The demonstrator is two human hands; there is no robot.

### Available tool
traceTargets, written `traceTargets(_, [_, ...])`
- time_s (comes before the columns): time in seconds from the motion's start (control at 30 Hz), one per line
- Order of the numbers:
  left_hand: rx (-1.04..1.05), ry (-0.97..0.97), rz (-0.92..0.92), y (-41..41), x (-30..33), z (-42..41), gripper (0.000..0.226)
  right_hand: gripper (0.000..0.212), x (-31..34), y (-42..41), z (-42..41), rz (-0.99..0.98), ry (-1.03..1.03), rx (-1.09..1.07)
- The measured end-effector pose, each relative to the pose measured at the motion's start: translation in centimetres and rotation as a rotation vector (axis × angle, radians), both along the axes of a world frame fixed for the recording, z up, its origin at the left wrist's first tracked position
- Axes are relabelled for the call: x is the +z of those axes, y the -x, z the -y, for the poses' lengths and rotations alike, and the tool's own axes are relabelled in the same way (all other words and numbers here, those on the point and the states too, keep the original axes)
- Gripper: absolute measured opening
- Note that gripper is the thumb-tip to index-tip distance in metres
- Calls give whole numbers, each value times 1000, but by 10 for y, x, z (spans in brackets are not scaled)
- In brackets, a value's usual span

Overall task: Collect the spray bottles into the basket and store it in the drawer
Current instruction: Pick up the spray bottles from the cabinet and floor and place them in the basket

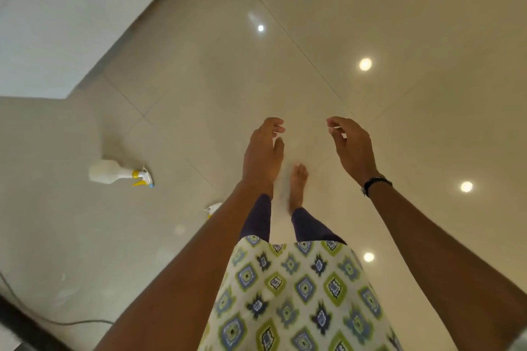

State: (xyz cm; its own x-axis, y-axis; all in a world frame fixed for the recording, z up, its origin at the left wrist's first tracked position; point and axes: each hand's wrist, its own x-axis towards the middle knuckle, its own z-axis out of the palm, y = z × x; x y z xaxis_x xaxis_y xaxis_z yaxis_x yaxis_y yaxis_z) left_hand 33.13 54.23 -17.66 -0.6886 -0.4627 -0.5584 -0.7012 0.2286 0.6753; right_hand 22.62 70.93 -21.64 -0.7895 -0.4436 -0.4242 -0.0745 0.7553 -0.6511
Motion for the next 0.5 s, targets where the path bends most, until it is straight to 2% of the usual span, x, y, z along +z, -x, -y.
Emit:
traceTargets(0.17, [-92, 63, 38, -20, -13, -30, 33, 23, -17, -8, -50, 18, -29, 2])
traceTargets(0.33, [-101, 36, 42, -29, -30, -102, 35, 23, -35, -2, -115, 72, -57, 1])
traceTargets(0.43, [-43, 25, 25, -41, -53, -162, 41, 23, -59, -13, -162, 132, -102, 22])
traceTargets(0.5, [52, 22, 68, -57, -78, -202, 33, 24, -80, -27, -191, 192, -122, 71])
